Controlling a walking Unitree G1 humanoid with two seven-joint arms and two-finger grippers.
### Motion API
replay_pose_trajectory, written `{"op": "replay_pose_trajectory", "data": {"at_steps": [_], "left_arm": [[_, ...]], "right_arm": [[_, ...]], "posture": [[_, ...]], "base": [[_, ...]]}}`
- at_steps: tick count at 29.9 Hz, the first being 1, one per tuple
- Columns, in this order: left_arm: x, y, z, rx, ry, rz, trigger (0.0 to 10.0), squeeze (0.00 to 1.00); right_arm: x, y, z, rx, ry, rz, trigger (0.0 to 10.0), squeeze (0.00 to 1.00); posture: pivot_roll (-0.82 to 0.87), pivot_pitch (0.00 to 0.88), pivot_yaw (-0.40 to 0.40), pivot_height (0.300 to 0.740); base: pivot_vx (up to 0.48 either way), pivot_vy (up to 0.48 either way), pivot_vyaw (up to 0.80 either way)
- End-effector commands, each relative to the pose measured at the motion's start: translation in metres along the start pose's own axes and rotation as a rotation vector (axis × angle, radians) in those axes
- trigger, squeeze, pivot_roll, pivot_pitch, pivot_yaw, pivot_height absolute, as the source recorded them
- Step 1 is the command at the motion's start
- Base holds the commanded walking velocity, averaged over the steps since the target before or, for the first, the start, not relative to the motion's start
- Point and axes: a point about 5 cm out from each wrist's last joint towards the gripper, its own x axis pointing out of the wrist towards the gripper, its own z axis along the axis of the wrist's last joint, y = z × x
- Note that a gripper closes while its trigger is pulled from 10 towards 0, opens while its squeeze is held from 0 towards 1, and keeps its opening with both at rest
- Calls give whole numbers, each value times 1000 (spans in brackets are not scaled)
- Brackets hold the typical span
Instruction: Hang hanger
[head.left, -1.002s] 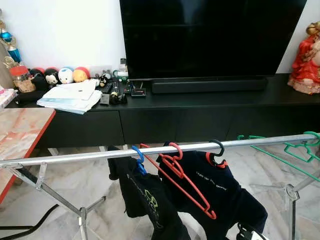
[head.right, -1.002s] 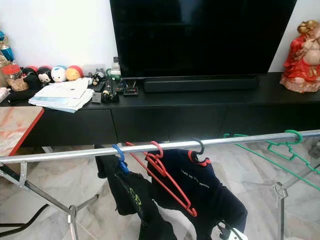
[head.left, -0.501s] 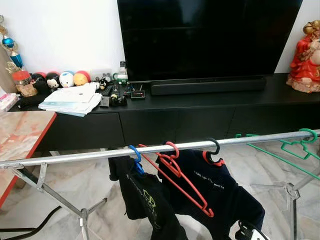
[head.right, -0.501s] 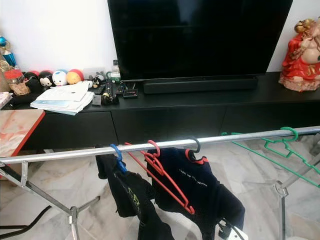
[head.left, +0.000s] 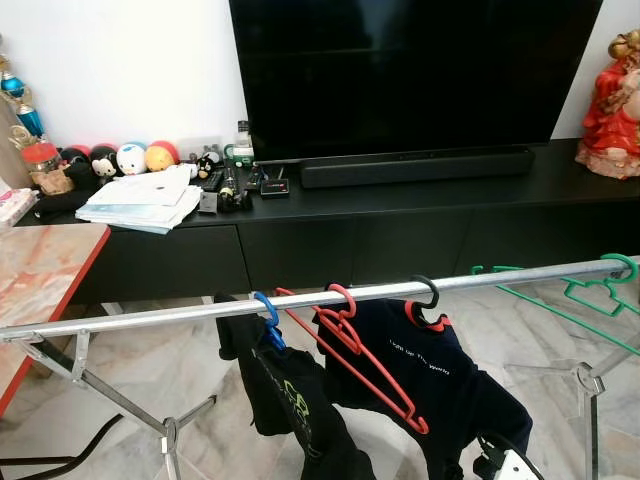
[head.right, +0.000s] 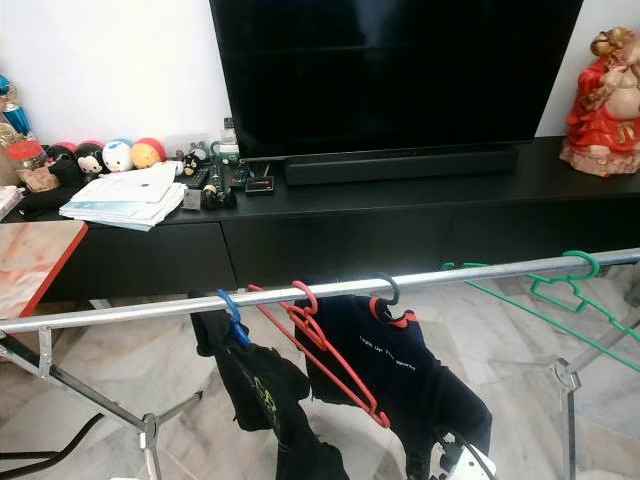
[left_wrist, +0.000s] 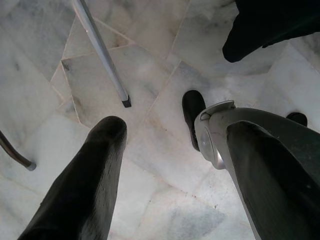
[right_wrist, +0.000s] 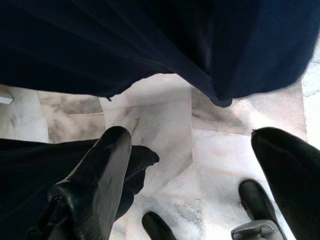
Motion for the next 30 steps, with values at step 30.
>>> {"op": "replay_pose_trajectory", "data": {"at_steps": [30], "left_arm": [[-9,3,-36,-11,91,-3,10000,0]], "right_arm": [[-6,-19,-16,-138,62,25,10000,0]], "posture": [[-32,0,61,740]], "base": [[0,121,267]]}}
